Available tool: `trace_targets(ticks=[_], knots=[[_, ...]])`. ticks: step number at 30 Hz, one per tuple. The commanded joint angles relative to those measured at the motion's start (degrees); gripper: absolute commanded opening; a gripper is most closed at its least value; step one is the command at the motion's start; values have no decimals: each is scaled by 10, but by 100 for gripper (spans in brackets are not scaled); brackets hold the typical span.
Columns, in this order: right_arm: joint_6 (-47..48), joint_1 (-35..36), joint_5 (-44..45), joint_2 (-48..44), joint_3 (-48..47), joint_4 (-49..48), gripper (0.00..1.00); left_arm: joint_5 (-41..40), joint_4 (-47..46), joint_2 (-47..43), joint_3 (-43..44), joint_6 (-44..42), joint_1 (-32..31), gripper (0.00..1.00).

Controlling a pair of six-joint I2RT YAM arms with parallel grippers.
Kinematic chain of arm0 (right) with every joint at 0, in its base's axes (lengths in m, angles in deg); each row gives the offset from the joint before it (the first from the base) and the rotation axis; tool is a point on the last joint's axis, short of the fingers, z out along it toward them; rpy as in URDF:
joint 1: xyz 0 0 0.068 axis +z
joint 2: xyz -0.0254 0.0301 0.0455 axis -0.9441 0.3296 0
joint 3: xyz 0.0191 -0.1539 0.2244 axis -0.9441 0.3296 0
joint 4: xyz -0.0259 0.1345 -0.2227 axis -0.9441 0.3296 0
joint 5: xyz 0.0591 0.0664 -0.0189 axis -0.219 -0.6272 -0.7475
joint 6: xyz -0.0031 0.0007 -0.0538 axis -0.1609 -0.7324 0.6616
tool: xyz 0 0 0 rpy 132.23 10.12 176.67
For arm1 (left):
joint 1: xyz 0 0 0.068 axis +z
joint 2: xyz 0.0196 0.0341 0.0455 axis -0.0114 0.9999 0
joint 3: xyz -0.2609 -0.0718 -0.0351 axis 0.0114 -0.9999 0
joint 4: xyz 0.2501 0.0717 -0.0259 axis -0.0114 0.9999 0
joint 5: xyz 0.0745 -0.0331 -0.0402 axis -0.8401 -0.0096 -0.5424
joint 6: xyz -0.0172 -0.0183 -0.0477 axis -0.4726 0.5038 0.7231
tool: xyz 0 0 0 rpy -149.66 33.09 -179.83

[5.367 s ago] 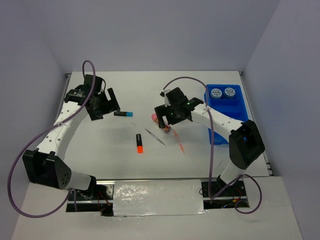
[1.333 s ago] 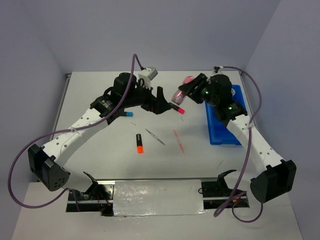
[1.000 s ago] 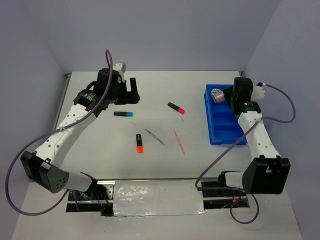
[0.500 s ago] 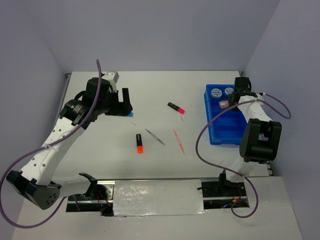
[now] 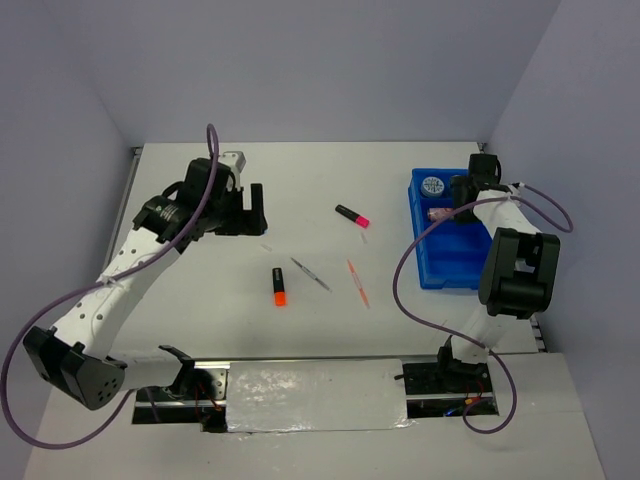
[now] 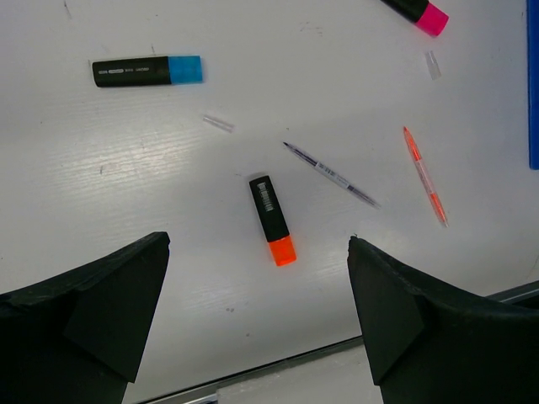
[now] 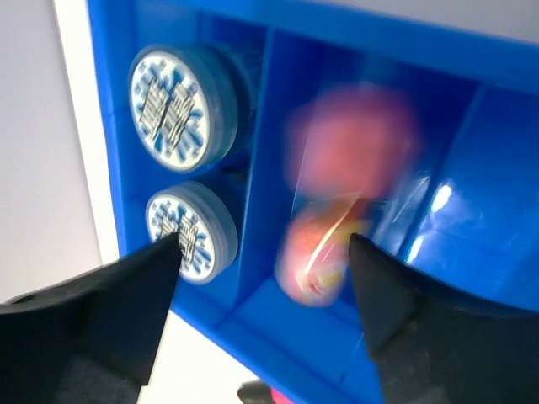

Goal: Sort the stationery into containers
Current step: Place the stationery in the storage box, then pick up the pen from the center of the board.

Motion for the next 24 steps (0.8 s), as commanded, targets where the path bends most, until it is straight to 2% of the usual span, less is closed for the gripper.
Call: trace_targets(ticks=[1,3,7,10,11,13,14,15,16,18,19,20,22,24], knots=[[13,-4,-29,2,-29,-33,89,13,-6,12,29,-4,-1,99],[20,-4,-31,-1,-31,-34,100,16,-7,18,30,8,-1,99],[58,-6,-50,-25,-52,-33,100,5,17,40,38,39,-1,99],[163,10,-79,-51,-109,-17,100,-34,49,63,60,80,-1,99],[235,21,-79,-65,-127,2,100,-65,75,74,74,109,-1,99],[318,76,-69,-84,-173,30,99,-80,95,84,85,144,-1,99],[396,100,-68,-101,-182,43,98,-98,104,86,89,162,-1,99],[433,160,-64,-108,-195,75,98,-107,113,90,93,180,1,99],[505,190,-69,-120,-198,91,95,-114,123,95,96,207,2,99],[543,255,-31,-128,-185,146,94,-129,139,103,102,237,6,99],[578,313,-26,-142,-166,162,90,-132,145,107,104,254,7,99],[581,343,-18,-149,-125,172,89,-134,150,109,105,262,8,99],[600,406,-46,-163,-82,176,82,-145,159,107,106,281,15,99],[595,432,-66,-164,-32,178,74,-134,138,97,94,274,24,99]])
